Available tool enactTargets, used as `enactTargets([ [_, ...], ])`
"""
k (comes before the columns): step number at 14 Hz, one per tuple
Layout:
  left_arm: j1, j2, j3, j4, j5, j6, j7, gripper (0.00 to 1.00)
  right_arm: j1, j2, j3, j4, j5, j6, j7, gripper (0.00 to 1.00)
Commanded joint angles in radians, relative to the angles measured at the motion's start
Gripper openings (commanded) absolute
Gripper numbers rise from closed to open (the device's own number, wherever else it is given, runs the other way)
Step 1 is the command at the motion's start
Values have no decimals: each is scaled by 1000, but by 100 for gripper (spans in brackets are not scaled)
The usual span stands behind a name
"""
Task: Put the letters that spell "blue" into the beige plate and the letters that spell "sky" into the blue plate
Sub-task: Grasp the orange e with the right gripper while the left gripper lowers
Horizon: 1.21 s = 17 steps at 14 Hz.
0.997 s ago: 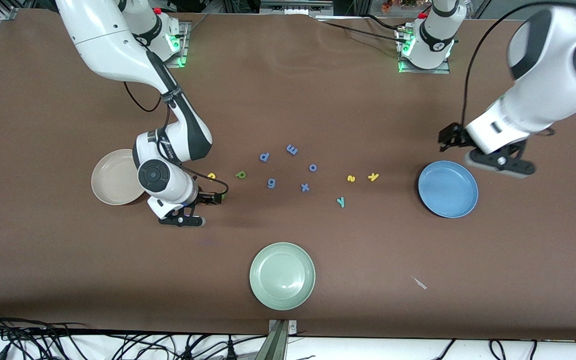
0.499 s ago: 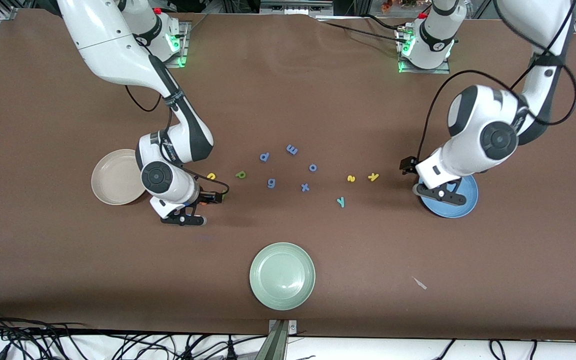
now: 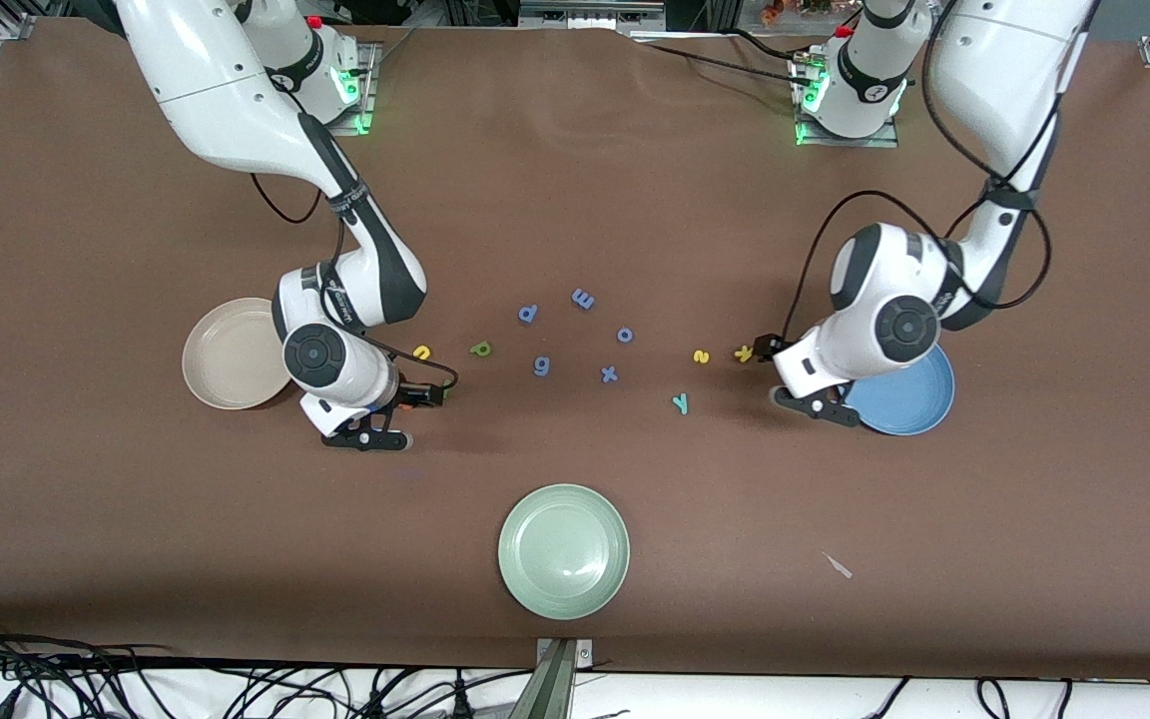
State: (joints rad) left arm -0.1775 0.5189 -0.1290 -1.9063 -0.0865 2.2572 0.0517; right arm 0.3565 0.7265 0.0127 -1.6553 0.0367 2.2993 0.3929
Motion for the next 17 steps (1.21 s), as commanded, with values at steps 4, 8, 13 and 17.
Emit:
enactTargets([
  [4,-45,29,9,-62,-25,151,2,88,-7,8,4,-8,15,28,-9,77],
  [8,-68,29,9,-91,-25,154,-33,89,-5,13,4,-8,15,29,-9,53],
  [13,-73,9,6,-135,-25,154,-41,89,-4,13,3,-6,15,28,-5,31],
  [17,-73,7,6,-142,-16,154,-39,44,-2,11,3,0,17,25,6,24],
])
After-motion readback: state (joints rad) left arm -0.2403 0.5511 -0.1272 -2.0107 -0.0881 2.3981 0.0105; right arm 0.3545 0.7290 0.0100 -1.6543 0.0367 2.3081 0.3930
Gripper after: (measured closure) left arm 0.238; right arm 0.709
